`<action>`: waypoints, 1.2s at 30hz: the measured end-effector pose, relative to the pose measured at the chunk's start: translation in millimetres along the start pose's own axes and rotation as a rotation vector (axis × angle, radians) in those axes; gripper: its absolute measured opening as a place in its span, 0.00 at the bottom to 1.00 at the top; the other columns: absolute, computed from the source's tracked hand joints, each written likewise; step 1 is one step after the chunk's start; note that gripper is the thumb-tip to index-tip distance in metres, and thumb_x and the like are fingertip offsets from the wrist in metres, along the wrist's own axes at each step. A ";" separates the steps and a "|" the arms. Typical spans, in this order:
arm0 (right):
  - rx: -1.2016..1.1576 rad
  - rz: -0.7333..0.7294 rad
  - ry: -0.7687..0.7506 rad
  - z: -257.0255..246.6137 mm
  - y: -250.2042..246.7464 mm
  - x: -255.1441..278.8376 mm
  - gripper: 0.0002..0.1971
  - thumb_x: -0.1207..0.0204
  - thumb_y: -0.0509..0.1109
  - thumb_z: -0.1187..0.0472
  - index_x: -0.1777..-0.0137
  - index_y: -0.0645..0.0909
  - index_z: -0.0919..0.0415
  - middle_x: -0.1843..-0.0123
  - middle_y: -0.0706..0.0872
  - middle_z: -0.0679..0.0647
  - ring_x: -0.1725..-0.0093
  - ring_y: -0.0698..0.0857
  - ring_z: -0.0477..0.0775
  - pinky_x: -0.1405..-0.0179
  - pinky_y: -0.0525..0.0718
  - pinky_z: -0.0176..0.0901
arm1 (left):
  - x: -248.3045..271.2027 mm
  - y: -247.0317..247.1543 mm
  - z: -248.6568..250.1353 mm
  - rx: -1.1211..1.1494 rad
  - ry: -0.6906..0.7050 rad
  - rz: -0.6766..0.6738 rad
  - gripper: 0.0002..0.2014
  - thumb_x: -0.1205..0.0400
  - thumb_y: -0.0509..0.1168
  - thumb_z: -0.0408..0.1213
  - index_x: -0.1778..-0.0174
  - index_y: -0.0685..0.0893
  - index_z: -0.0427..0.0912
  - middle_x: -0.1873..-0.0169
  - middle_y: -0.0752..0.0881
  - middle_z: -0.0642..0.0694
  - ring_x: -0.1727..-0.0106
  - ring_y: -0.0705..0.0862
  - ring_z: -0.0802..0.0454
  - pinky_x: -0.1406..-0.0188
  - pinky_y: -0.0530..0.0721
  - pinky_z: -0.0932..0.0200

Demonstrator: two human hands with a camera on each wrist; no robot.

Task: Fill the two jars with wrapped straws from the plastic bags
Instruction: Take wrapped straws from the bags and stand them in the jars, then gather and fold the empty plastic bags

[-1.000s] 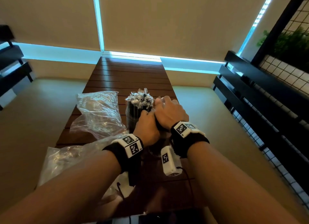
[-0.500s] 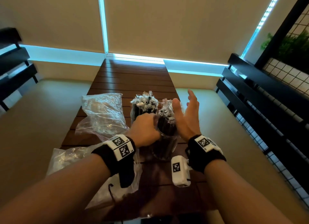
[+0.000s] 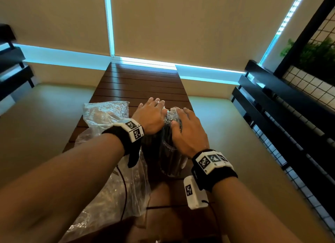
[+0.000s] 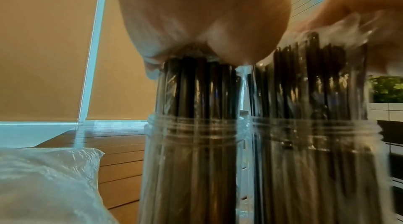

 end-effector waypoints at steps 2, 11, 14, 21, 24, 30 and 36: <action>-0.009 0.045 -0.010 0.8 0.8 2.0 0.25 0.16 0.57 0.49 0.20 0.70 0.53 0.18 0.69 0.53 0.20 0.67 0.54 0.25 0.72 0.53 | 2.3 0.6 2.3 -0.019 0.009 0.049 0.27 0.09 0.43 0.48 0.16 0.62 0.41 0.15 0.61 0.42 0.13 0.53 0.43 0.17 0.53 0.36; -0.045 0.136 -0.019 10.9 0.0 20.7 0.26 0.19 0.52 0.50 0.23 0.73 0.54 0.20 0.72 0.53 0.21 0.68 0.51 0.25 0.72 0.48 | -7.2 13.1 -8.0 -0.062 0.007 -0.029 0.35 0.16 0.34 0.56 0.16 0.62 0.44 0.14 0.59 0.44 0.13 0.53 0.45 0.17 0.58 0.34; -0.041 0.122 -0.026 9.0 -0.8 20.0 0.26 0.19 0.52 0.49 0.23 0.73 0.53 0.21 0.72 0.52 0.22 0.69 0.50 0.25 0.73 0.48 | -12.9 8.1 -2.8 -0.024 -0.034 -0.155 0.40 0.19 0.33 0.61 0.17 0.63 0.40 0.14 0.59 0.42 0.15 0.58 0.40 0.17 0.59 0.36; -0.034 0.151 -0.042 9.7 0.4 20.8 0.26 0.20 0.50 0.49 0.26 0.75 0.55 0.24 0.75 0.51 0.25 0.72 0.51 0.28 0.74 0.47 | 2.4 8.4 10.7 -0.264 -0.058 0.062 0.29 0.13 0.45 0.55 0.15 0.60 0.51 0.21 0.70 0.40 0.20 0.66 0.36 0.27 0.69 0.28; -0.029 0.132 -0.046 9.3 2.5 22.0 0.25 0.19 0.50 0.49 0.27 0.74 0.54 0.25 0.75 0.52 0.25 0.72 0.51 0.28 0.77 0.51 | -3.6 13.0 9.2 -0.224 -0.040 -0.023 0.32 0.15 0.41 0.58 0.15 0.57 0.49 0.16 0.62 0.41 0.17 0.60 0.36 0.25 0.63 0.25; 0.026 -0.054 0.059 10.5 -14.1 9.6 0.31 0.20 0.55 0.37 0.18 0.64 0.47 0.17 0.65 0.56 0.21 0.69 0.61 0.24 0.68 0.64 | 14.6 -46.4 -10.4 0.501 -0.174 0.123 0.38 0.17 0.45 0.68 0.14 0.52 0.53 0.14 0.51 0.41 0.14 0.56 0.40 0.18 0.56 0.32; -0.024 0.360 -0.355 -94.4 -68.9 38.5 0.11 0.23 0.66 0.52 0.45 0.81 0.55 0.48 0.82 0.52 0.51 0.79 0.54 0.54 0.76 0.50 | 85.7 -84.6 -71.6 0.072 -0.212 0.126 0.07 0.23 0.61 0.38 0.65 0.83 0.45 0.60 0.86 0.46 0.56 0.83 0.45 0.61 0.79 0.55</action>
Point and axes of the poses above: each hand's wrist, its own x-axis away from the middle knuckle, its own y-axis out of the palm, z = x × y, the point moved 10 cm from there along -x, towards the middle knuckle
